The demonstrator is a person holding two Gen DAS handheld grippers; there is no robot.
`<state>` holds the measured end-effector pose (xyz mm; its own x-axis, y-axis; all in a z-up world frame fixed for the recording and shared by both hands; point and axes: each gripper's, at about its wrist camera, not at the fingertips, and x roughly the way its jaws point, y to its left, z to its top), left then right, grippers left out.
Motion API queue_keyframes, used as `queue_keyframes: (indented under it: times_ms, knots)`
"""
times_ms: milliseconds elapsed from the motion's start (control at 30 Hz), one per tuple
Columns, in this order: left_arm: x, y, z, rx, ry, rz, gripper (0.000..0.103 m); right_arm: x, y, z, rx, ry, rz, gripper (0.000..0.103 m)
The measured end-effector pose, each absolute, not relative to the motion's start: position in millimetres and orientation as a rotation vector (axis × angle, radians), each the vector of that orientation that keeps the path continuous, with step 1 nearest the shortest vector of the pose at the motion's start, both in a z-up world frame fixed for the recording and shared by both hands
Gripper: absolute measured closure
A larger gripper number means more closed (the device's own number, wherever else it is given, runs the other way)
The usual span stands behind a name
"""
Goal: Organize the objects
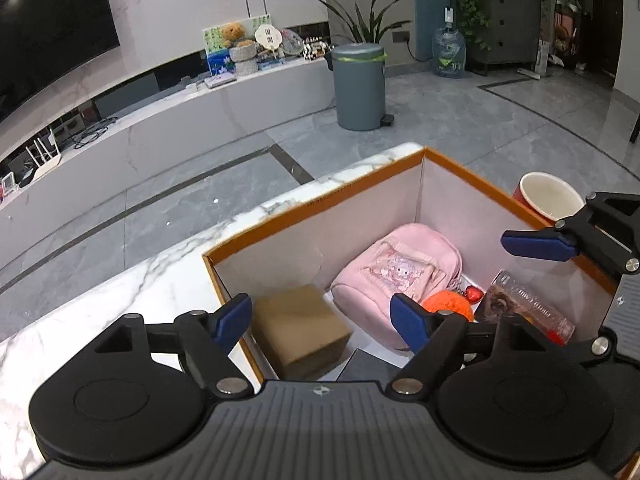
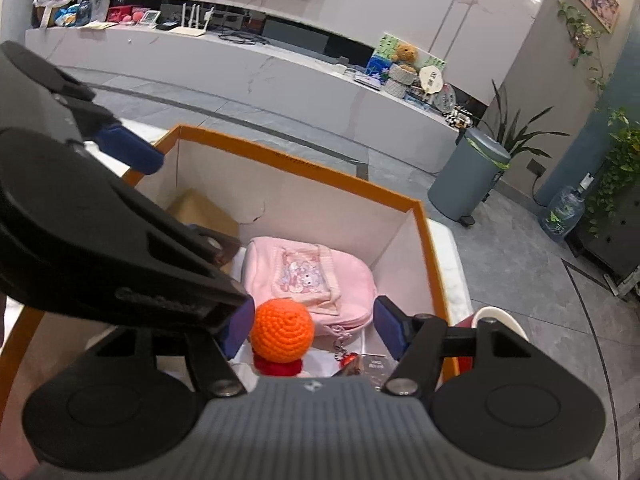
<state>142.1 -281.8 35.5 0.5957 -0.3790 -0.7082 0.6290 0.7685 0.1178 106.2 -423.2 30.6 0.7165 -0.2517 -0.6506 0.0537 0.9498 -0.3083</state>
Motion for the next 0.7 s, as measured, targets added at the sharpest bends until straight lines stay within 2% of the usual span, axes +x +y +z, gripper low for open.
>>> queue_keyframes:
  times_ms: [700]
  knots:
    - [114.6, -227.1, 88.0, 0.119, 0.665, -0.585, 0.009, 33.3, -423.4, 95.2, -0.063, 0.654, -0.254, 0.031]
